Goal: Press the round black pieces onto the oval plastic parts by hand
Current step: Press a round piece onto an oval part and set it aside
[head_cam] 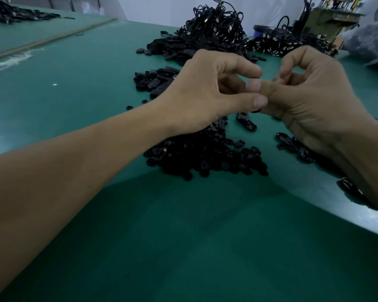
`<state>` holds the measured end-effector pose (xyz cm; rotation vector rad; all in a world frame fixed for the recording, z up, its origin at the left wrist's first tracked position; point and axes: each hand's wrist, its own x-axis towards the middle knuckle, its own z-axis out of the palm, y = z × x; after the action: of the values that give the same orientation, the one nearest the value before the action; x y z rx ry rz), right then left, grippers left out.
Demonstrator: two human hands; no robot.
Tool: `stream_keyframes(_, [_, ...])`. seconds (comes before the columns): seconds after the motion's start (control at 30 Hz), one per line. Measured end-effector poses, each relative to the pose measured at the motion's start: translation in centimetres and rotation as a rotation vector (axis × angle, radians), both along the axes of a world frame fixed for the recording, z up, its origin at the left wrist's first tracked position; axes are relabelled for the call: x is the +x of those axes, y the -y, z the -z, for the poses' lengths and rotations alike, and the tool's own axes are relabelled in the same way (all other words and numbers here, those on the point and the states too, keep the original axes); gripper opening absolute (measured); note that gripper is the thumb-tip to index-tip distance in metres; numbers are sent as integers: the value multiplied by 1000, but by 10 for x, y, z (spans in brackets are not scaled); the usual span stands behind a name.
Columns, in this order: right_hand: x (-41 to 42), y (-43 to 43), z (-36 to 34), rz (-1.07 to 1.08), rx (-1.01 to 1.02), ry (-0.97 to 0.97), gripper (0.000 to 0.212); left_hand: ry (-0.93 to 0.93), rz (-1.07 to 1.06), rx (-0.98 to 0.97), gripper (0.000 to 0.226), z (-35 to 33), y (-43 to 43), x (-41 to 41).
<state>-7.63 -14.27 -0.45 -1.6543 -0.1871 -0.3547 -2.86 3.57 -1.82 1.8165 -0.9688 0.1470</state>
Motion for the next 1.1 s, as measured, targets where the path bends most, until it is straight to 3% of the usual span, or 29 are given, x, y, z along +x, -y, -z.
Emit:
stream_keyframes(0.17, [2, 0, 3, 19, -87, -49, 25, -41, -61, -26, 20, 4, -3, 9])
stream_keyframes(0.3, [4, 10, 8, 164, -712, 30, 11, -80, -196, -138, 16, 5, -6, 16])
stream_keyframes(0.47, [-1, 11, 3, -114, -974, -125, 17, -197, -279, -221, 17, 4, -11, 21])
stream_keyframes(0.87, [4, 9, 10, -152, -998, -147, 12, -343, -245, -231, 10, 2, -13, 18])
stream_keyframes(1.1, [2, 11, 6, -42, -720, -55, 4, -410, -191, -233, 11, 3, -11, 16])
